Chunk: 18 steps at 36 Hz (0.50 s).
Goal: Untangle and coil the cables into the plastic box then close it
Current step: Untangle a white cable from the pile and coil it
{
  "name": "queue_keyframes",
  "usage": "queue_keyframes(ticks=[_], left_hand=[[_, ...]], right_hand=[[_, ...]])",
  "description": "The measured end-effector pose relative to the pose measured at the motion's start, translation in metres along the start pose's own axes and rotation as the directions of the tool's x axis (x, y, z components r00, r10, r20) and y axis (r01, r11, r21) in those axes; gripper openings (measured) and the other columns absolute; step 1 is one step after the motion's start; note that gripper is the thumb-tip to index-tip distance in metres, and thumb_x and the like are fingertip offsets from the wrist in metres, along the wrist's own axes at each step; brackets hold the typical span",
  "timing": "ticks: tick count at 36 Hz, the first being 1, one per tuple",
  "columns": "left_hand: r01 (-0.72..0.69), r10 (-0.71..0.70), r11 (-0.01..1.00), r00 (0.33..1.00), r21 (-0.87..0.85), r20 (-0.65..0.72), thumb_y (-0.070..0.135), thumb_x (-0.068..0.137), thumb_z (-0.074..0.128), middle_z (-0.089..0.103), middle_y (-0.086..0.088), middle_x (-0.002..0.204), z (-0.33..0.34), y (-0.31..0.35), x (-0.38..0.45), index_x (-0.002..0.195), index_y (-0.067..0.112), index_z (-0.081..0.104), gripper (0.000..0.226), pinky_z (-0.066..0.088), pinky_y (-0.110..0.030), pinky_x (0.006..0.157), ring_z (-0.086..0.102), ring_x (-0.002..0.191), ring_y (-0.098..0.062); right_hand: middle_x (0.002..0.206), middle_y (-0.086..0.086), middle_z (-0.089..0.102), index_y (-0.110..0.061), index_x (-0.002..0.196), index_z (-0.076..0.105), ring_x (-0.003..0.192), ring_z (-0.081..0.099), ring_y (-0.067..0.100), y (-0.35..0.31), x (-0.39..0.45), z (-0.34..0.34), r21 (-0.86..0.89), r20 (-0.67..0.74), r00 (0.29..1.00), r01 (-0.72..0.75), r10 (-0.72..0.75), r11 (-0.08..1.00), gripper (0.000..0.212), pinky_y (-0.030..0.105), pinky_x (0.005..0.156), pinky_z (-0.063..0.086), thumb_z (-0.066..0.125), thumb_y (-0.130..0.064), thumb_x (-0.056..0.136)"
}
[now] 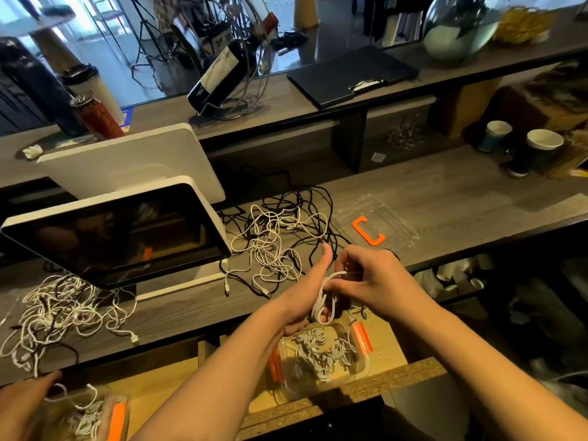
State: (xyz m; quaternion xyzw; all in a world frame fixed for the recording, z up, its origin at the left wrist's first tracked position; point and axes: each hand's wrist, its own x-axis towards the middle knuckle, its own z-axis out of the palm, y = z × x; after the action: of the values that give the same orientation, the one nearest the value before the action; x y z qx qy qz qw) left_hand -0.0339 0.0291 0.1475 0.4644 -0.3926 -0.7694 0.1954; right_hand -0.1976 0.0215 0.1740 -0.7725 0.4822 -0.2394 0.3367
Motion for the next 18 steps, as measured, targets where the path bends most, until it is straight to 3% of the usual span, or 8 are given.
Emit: queue_keyframes(ticks=[3,5,7,9,11,13,16,18], left_hand=[[-0.015,0.017,0.999,0.999,-0.044,0.046,0.073,0.092,0.032,0.070,0.000,0.078,0.000,0.002,-0.006,0.121,0.017,0.057,0.068,0.054,-0.017,0.054,0.067,0.063,-0.007],[0.019,-0.016,1.000,0.996,-0.025,0.090,0.081,0.071,0.063,0.065,0.000,0.077,-0.003,0.003,-0.009,0.119,0.014,0.054,0.083,0.054,-0.016,0.055,0.062,0.062,-0.007],[0.038,-0.044,0.998,0.990,0.052,0.130,0.070,0.061,0.080,0.060,-0.002,0.085,-0.006,0.003,-0.011,0.115,0.015,0.053,0.082,0.053,-0.016,0.061,0.059,0.069,-0.007],[0.036,-0.060,0.984,0.989,0.172,0.136,0.051,0.078,0.070,0.058,-0.002,0.093,-0.007,0.004,-0.014,0.111,0.018,0.053,0.050,0.050,-0.021,0.072,0.058,0.076,-0.007],[0.054,-0.079,0.980,0.989,0.191,0.127,0.043,0.086,0.061,0.059,0.000,0.087,-0.005,0.005,-0.016,0.106,0.017,0.051,0.034,0.047,-0.019,0.067,0.057,0.072,-0.005],[0.060,-0.089,0.983,0.982,0.172,0.166,0.043,0.093,0.056,0.056,0.003,0.077,-0.003,0.004,-0.018,0.100,0.017,0.046,0.029,0.042,-0.016,0.055,0.050,0.064,-0.005],[0.013,-0.061,0.975,0.975,0.221,0.213,0.048,0.098,0.052,0.060,0.003,0.076,-0.005,0.002,-0.021,0.094,0.016,0.055,0.032,0.043,-0.015,0.053,0.050,0.060,-0.006],[-0.015,-0.034,0.976,0.974,0.216,0.223,0.040,0.102,0.050,0.064,0.001,0.079,-0.007,0.006,-0.026,0.113,0.014,0.061,0.030,0.046,-0.016,0.056,0.053,0.062,-0.007]], right_hand=[[0.070,-0.008,0.062,-0.025,0.084,0.062,0.065,0.058,0.006,0.001,0.003,-0.004,0.049,0.035,0.999,-0.010,0.009,0.999,0.018,0.021,0.059,0.045,0.080,-0.026,0.080],[0.076,-0.005,0.065,-0.027,0.085,0.063,0.072,0.061,0.009,0.001,0.005,-0.007,0.105,0.069,0.998,-0.017,0.010,0.994,0.014,0.030,0.067,0.051,0.074,-0.019,0.083],[0.080,-0.001,0.068,-0.021,0.087,0.067,0.076,0.063,0.012,0.001,0.007,-0.010,0.178,0.110,0.994,-0.036,0.016,0.983,0.009,0.033,0.071,0.053,0.074,-0.016,0.084],[0.083,0.002,0.070,-0.015,0.089,0.069,0.077,0.066,0.016,0.000,0.008,-0.013,0.229,0.154,0.988,-0.059,0.023,0.972,0.006,0.033,0.072,0.055,0.074,-0.018,0.086],[0.086,0.003,0.071,-0.013,0.092,0.070,0.080,0.068,0.015,0.000,0.008,-0.015,0.249,0.193,0.981,-0.065,0.016,0.966,0.005,0.033,0.076,0.057,0.071,-0.016,0.089],[0.090,0.003,0.071,-0.012,0.095,0.071,0.085,0.067,0.014,0.001,0.009,-0.018,0.247,0.223,0.975,-0.070,0.014,0.966,0.005,0.033,0.082,0.056,0.068,-0.012,0.091],[0.091,0.003,0.072,-0.015,0.094,0.072,0.086,0.067,0.016,0.005,0.009,-0.020,0.255,0.231,0.973,-0.079,0.018,0.964,0.005,0.037,0.085,0.056,0.070,-0.016,0.090],[0.086,0.007,0.070,-0.016,0.090,0.071,0.081,0.066,0.023,0.007,0.009,-0.020,0.245,0.195,0.980,-0.081,0.033,0.966,0.011,0.046,0.080,0.055,0.075,-0.025,0.085]])
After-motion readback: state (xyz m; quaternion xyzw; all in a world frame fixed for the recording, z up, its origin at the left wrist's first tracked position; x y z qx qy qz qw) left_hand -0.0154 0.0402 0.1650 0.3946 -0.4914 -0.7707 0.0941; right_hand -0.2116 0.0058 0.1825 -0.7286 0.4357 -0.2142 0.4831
